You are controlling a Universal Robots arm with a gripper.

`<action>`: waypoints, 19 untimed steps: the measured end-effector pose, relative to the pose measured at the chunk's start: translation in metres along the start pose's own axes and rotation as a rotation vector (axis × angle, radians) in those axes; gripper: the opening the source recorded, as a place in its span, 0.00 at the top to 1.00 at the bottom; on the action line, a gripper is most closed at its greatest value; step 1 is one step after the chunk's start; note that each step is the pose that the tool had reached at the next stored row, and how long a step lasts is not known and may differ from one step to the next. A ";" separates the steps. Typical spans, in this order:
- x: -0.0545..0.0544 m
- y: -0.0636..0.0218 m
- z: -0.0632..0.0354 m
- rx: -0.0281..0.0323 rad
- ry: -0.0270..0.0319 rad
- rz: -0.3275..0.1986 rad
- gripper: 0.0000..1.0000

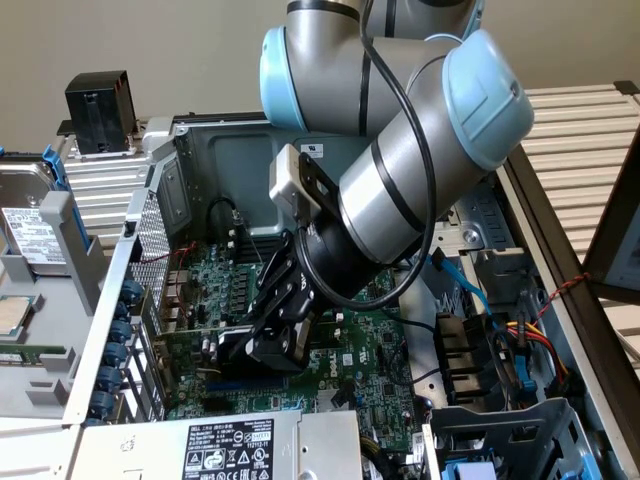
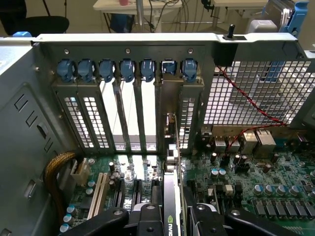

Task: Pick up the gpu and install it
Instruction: 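Insert the gpu into the slot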

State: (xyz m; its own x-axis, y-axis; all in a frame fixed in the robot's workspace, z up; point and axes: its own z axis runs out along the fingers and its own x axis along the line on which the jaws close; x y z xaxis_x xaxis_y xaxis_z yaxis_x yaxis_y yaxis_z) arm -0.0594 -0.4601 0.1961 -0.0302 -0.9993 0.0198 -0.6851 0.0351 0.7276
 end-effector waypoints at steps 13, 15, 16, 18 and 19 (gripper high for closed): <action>0.001 -0.0004 0.0003 -0.0010 0.0000 0.000 0.73; 0.001 -0.0004 0.0003 -0.0010 0.0000 0.000 0.73; 0.001 -0.0004 0.0003 -0.0010 0.0001 0.000 0.73; 0.001 -0.0004 0.0003 -0.0010 0.0001 0.000 0.73; 0.001 -0.0004 0.0003 -0.0010 0.0001 0.000 0.73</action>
State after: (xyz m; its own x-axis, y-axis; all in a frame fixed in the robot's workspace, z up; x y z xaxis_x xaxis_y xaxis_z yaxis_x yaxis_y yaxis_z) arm -0.0594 -0.4610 0.1956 -0.0300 -0.9994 0.0198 -0.6844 0.0350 0.7283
